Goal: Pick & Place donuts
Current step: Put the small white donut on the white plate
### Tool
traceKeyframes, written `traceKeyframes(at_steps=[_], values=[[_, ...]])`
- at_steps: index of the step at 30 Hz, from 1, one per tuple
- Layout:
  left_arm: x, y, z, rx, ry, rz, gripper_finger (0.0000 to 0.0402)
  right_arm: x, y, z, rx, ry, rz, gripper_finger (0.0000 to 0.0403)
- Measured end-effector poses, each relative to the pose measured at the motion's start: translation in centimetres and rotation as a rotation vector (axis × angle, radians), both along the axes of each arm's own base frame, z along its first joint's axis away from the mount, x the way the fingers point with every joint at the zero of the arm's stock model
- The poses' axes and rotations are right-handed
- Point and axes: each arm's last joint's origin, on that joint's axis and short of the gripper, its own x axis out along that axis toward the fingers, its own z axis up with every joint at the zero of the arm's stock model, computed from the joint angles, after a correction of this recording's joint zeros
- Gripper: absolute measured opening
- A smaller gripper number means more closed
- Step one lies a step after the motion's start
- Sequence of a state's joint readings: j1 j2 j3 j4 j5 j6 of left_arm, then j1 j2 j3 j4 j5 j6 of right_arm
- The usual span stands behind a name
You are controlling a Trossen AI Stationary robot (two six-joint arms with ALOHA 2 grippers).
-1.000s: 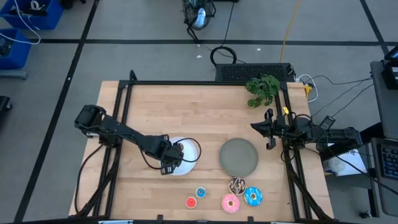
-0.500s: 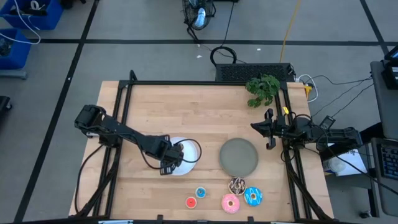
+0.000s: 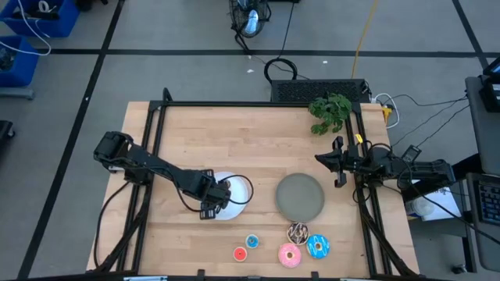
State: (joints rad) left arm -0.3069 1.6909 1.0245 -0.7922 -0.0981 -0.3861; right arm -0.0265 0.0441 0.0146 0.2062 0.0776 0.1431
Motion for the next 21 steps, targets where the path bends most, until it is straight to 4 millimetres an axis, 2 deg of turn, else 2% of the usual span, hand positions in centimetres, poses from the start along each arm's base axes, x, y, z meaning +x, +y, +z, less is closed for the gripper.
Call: traceKeyframes(at_steps=[16, 21], values=[[-0.08, 0.02, -0.01, -0.002, 0.007, 0.024, 0.0202, 0.0, 0.0, -0.01, -0.002, 0.001, 0.0, 0.0], [-0.08, -0.02, -0.01, -0.017, 0.009, 0.044, 0.0233, 0.0, 0.0, -0.01, -0.002, 0.0, 0.0, 0.0]])
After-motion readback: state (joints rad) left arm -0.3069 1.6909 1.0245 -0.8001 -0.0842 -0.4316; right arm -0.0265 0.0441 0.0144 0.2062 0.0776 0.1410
